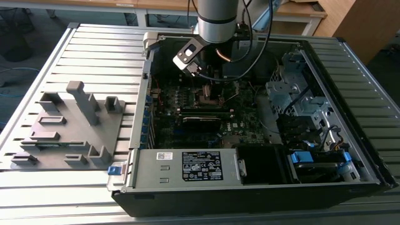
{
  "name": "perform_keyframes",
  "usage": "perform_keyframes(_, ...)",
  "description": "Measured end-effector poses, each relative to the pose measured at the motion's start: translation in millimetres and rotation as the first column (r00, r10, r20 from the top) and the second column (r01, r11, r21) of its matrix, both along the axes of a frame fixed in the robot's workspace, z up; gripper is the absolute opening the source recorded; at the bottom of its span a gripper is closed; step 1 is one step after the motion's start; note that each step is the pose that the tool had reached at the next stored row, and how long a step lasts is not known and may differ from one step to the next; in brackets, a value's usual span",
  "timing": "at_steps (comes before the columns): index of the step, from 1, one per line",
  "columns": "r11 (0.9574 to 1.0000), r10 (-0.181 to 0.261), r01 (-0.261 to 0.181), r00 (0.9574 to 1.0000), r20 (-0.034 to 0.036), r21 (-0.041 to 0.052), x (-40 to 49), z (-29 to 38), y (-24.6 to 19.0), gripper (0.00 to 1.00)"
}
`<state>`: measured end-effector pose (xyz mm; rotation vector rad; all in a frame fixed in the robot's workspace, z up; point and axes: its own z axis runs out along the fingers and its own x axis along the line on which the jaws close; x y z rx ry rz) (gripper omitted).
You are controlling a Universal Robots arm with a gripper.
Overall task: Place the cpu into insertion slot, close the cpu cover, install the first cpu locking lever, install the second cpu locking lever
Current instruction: 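Place the cpu into insertion slot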
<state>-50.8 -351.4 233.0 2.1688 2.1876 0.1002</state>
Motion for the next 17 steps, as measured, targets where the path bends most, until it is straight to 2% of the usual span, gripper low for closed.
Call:
perform_keyframes(6, 0.9999, -0.015, 0.015, 0.9999, -0.0030, 0.0000, -0.7, -7.7, 0.1, 0.54)
perform_keyframes(10, 0.9998, -0.021, 0.021, 0.9998, -0.0044, -0.0002, -1.4, -10.1, 0.9, 0.54)
perform_keyframes(17, 0.9996, -0.028, 0.028, 0.9996, -0.0047, -0.0001, -2.5, -13.8, 7.7, 0.54)
